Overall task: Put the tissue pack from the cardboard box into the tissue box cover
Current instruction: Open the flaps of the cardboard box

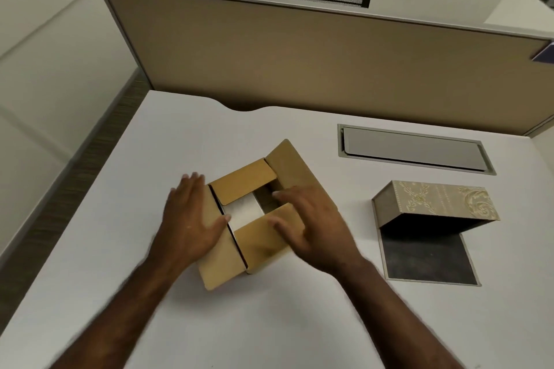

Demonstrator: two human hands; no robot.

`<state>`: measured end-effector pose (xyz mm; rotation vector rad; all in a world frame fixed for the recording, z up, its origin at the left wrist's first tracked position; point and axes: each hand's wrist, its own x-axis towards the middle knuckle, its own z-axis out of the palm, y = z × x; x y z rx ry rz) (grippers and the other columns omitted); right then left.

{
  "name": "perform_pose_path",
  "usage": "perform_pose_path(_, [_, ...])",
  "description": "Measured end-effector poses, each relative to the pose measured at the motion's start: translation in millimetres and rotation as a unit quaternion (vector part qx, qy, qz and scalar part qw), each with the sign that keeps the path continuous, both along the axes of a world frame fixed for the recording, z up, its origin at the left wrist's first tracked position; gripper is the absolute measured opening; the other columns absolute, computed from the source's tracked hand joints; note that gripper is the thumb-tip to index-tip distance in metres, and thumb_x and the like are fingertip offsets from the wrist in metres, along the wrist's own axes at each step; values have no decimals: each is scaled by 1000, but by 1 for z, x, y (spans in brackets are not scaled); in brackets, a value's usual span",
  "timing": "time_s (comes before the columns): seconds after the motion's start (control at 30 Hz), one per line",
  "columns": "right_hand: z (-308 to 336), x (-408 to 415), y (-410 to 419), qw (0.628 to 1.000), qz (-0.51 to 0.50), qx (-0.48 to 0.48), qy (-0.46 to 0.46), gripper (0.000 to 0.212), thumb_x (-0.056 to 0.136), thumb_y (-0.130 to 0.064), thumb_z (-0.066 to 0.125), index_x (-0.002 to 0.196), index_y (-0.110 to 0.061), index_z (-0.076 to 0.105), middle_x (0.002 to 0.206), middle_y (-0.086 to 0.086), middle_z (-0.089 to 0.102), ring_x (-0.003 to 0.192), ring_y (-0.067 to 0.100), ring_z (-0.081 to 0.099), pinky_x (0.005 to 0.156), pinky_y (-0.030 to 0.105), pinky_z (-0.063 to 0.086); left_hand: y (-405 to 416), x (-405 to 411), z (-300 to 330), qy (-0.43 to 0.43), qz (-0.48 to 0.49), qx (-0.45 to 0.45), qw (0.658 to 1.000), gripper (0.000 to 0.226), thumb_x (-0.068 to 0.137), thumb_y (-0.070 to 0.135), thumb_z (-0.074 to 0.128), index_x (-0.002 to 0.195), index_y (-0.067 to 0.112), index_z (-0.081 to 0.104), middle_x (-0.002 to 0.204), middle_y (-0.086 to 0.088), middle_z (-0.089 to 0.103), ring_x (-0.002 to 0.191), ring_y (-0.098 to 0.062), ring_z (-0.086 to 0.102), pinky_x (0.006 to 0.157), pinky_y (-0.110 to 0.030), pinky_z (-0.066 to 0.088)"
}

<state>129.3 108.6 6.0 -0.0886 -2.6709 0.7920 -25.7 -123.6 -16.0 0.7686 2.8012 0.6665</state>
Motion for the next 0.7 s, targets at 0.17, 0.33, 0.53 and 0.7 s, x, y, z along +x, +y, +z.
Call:
perform_pose_path(0.17, [-15, -12, -6, 967, 113, 122, -191, 79, 99, -73, 56, 159, -21, 51, 162, 1, 56, 161, 22, 34, 134, 49, 26, 21, -20, -2, -17, -70, -67, 995, 88, 92, 54, 65, 161, 13, 27, 169, -9, 31, 156, -27, 28, 128, -41, 14])
perform_pose_path(0.33, [-4, 10, -8, 984, 56, 130, -109, 56, 102, -65, 59, 144, -29, 65, 134, -8, 70, 130, 16, 56, 113, 36, 46, 21, -28, 10, -52, -16, 62, 997, 52, 97, 44, 65, 136, 9, 63, 133, -13, 69, 122, -33, 64, 105, -42, 47])
perform_pose_path(0.53, [-5, 62, -14, 995, 22, 92, -28, 20, 106, -42, 69, 115, -28, 79, 111, -10, 75, 108, 15, 66, 95, 32, 51, 22, -46, 15, -51, 57, 147, 986, 35, 106, 39, 50, 115, 11, 68, 95, -10, 74, 90, -30, 69, 79, -41, 54])
perform_pose_path(0.7, [-40, 93, -17, 995, 23, 65, -71, 21, 98, -43, 73, 116, -33, 76, 125, -12, 73, 117, 12, 67, 108, 36, 55, 38, -65, 5, -92, 141, 130, 977, 51, 103, 36, 56, 147, 13, 45, 118, -22, 72, 111, -42, 66, 92, -49, 53])
